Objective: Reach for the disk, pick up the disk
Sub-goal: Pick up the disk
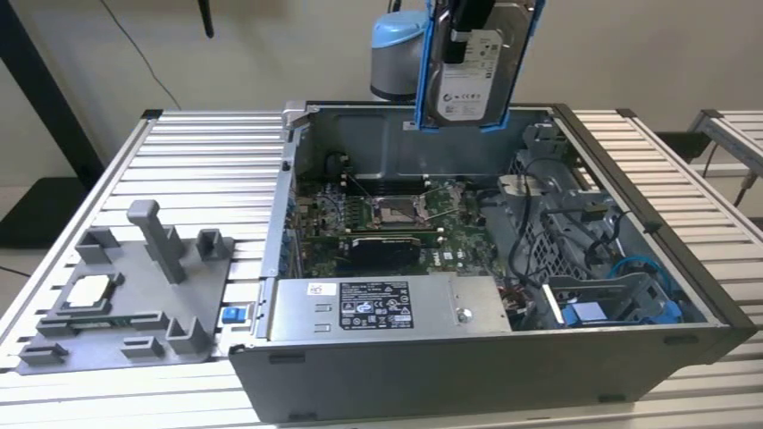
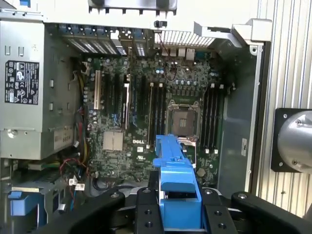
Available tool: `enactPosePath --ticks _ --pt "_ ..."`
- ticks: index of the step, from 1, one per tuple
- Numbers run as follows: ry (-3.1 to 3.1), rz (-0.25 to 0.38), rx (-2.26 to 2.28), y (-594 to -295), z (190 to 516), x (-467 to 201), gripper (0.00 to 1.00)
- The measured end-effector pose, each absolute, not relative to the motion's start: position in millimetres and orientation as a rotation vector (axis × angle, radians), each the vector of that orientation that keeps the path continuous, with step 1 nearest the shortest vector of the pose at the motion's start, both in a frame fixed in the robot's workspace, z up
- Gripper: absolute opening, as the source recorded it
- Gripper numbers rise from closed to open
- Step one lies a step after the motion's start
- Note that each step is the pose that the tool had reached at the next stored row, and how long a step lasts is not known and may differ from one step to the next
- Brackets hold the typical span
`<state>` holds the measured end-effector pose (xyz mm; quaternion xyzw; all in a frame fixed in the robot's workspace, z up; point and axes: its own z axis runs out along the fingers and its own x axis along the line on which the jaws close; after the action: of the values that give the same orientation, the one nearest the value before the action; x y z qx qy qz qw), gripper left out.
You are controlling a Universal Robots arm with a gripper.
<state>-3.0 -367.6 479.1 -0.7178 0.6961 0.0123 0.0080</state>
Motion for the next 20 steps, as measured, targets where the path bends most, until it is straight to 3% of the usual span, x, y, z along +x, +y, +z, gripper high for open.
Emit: enactPosePath --ticks 20 --pt "2.176 0.039 -2.244 -367.6 479.0 25.6 0.0"
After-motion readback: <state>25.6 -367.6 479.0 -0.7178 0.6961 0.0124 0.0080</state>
